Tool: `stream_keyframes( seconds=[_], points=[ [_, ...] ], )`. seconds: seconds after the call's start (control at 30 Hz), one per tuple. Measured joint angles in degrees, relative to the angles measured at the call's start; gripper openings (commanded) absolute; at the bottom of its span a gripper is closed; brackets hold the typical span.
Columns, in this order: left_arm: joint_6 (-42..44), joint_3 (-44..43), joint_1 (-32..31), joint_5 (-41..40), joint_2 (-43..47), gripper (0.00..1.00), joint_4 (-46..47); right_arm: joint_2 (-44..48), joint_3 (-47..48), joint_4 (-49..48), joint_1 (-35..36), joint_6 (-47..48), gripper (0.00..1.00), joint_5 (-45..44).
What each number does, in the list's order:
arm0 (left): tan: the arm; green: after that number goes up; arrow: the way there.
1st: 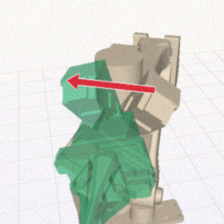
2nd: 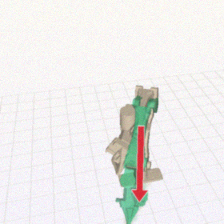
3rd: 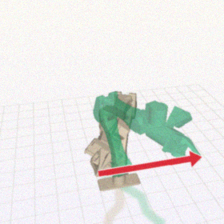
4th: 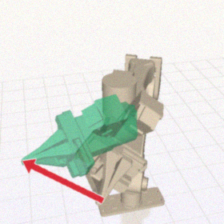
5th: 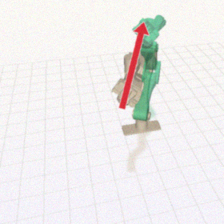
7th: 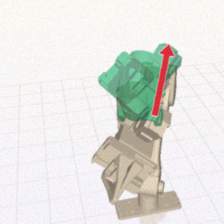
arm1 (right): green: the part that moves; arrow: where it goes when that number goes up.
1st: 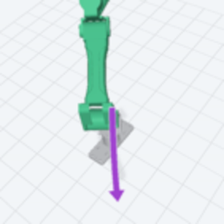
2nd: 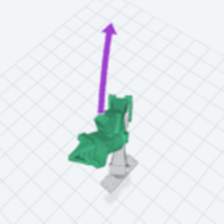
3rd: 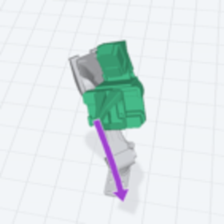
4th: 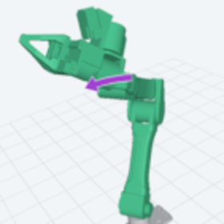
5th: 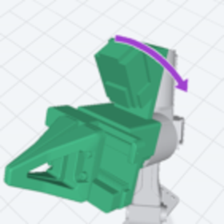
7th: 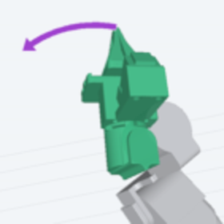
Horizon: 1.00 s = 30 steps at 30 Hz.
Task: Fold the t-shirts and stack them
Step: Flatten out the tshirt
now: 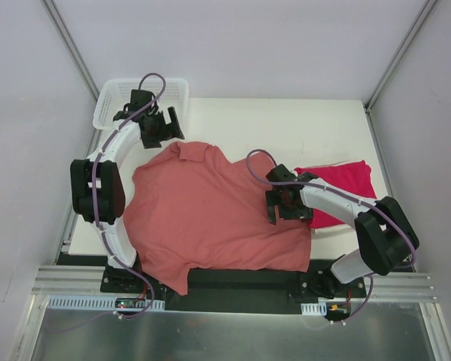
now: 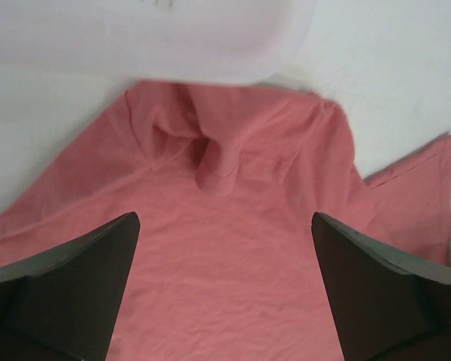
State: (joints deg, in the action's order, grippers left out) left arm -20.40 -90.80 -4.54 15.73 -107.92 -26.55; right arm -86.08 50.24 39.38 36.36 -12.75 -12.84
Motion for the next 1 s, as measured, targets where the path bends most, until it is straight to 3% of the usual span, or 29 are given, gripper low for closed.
stream_keyframes(
  seconds=[0.23,0.5,0.67,0.83,1.0],
  points=[
    [-1.97,11.8,-2.95,-6.01,7.72,0.99,0.72,2.49,0.24,-0.59,0.42,0.98,0.97,0.44],
    [-8.85,34.34,-5.16,-8.83,19.91,0.99,4.35,2.99,0.66,-3.04,2.54,2.51,0.97,2.75],
    [-12.44,44.65,-10.16,-8.61,28.96,0.99,5.42,2.6,0.81,-4.2,3.23,2.71,0.97,4.15],
    [-14.73,49.9,-11.15,-8.76,29.68,0.99,6.6,-2.99,3.43,-4.92,3.21,2.71,0.97,4.76],
    [-15.78,47.87,-11.13,-9.64,25.64,0.99,6.6,-10.58,7.48,-5.25,1.95,2.69,0.97,5.86]
  ],
)
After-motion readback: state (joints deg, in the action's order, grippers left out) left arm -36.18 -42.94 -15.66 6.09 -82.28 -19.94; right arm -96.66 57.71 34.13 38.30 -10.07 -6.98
